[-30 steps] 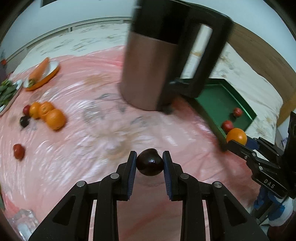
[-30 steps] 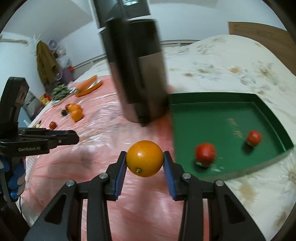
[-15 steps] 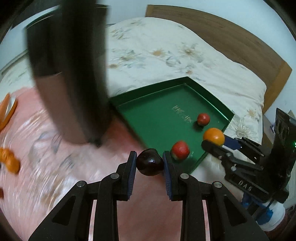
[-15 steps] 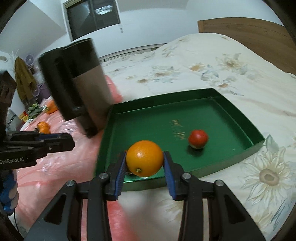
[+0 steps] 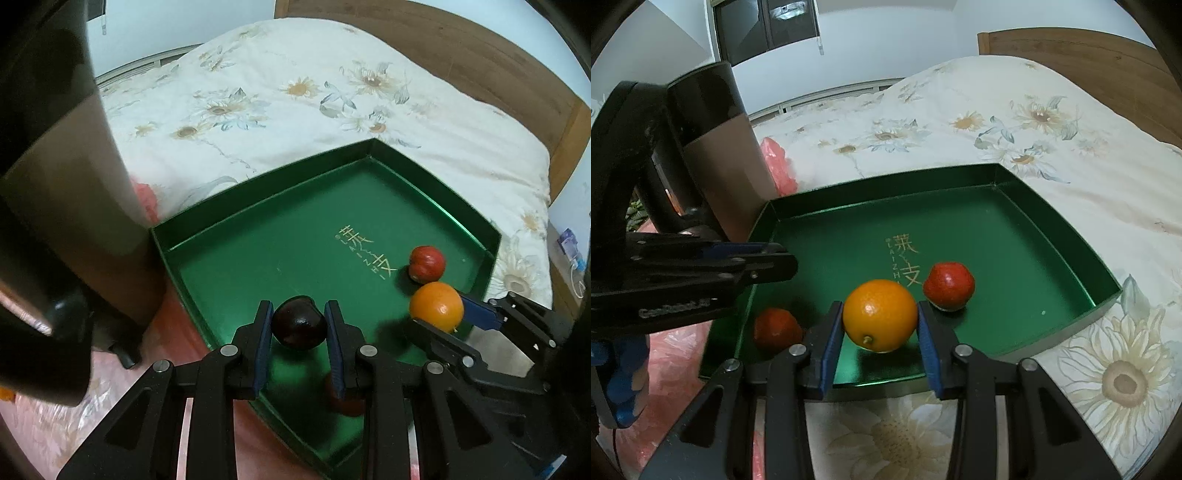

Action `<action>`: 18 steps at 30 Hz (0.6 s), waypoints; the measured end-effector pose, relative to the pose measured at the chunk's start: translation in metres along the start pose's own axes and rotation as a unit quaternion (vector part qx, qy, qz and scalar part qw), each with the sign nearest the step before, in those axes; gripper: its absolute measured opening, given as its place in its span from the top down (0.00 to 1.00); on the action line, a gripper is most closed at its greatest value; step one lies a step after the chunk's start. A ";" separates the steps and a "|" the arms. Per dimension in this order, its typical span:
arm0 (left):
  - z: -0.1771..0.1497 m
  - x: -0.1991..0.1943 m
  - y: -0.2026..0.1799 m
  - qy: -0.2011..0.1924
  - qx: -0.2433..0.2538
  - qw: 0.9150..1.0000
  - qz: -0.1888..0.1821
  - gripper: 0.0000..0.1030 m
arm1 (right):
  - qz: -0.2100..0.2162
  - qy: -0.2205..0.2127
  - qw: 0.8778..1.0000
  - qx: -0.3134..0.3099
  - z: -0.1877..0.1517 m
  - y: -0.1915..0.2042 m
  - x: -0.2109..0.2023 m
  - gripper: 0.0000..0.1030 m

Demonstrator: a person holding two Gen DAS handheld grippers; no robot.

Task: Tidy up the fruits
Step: 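Carry the orange and dark plum over the green tray, then open the left gripper to drop the plum while the right gripper releases the orange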

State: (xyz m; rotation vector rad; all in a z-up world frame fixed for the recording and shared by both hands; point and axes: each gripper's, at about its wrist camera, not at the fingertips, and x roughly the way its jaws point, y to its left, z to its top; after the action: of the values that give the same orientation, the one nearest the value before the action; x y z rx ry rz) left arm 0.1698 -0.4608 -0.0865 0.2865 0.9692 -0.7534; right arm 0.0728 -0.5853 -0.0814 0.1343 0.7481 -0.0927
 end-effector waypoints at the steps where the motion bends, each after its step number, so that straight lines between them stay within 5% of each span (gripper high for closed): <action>1: -0.001 0.003 0.001 0.003 0.000 1.000 0.000 0.77 | 0.000 0.000 1.000 -0.002 0.000 0.000 0.001 0.60; 13: -0.007 0.014 -0.003 0.020 0.010 1.000 0.011 0.75 | -0.009 0.008 1.000 -0.012 0.000 0.003 0.005 0.60; 16: -0.008 0.009 -0.003 0.015 0.010 1.000 0.014 0.59 | -0.011 0.010 1.000 -0.014 0.000 0.004 0.005 0.60; 18: -0.008 0.005 -0.002 0.012 0.008 1.000 0.010 0.58 | -0.014 0.011 1.000 -0.015 0.000 0.004 0.005 0.60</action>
State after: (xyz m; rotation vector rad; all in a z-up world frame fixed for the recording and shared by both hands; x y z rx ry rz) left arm 0.1652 -0.4602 -0.0946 0.3202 0.9823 -0.7418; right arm 0.0771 -0.5813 -0.0838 0.0974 0.7738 -0.1067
